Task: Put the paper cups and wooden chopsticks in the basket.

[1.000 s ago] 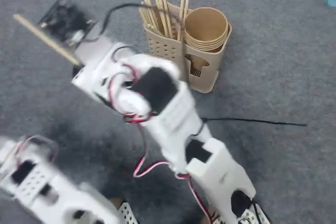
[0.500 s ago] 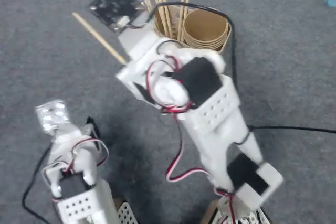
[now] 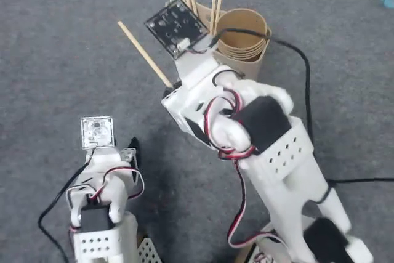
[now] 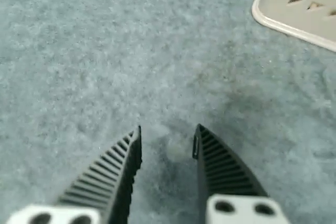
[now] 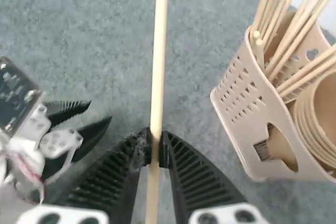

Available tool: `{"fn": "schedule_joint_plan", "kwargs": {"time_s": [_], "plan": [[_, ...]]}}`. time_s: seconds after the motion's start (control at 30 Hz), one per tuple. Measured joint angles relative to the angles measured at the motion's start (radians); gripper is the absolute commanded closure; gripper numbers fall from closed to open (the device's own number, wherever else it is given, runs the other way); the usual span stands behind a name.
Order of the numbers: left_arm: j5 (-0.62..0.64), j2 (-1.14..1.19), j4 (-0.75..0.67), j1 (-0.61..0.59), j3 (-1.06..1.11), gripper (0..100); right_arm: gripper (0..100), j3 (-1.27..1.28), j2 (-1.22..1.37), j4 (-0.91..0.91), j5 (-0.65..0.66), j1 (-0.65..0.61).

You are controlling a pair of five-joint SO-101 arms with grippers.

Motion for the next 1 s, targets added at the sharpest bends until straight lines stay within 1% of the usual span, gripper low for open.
{"fn": "schedule_joint_plan", "kwargs": {"time_s": [0.13,0.27,0.33,0.53,0.7,0.8,1.0], "plan": [[0.048,-0.002,0.064,0.006,-0.012,85,99.1,0.210,-0.069,-0.284,0.000,0.071],[0.051,-0.002,0.120,0.015,-0.015,85,99.1,0.327,-0.075,-0.571,-0.006,0.133],[0.051,-0.002,0.127,0.012,-0.015,85,99.1,0.370,-0.075,-0.709,-0.043,0.153],[0.054,-0.002,0.129,0.018,-0.006,85,99.1,0.397,-0.025,-1.129,-0.160,0.233],[0.054,-0.002,0.129,0.018,0.028,85,99.1,0.399,0.141,-1.464,-0.181,0.290],[0.054,-0.002,0.129,0.020,0.028,85,99.1,0.399,0.239,-1.606,-0.181,0.292],[0.054,-0.002,0.129,0.017,0.028,85,98.9,0.399,0.399,-1.763,-0.181,0.307]]}}
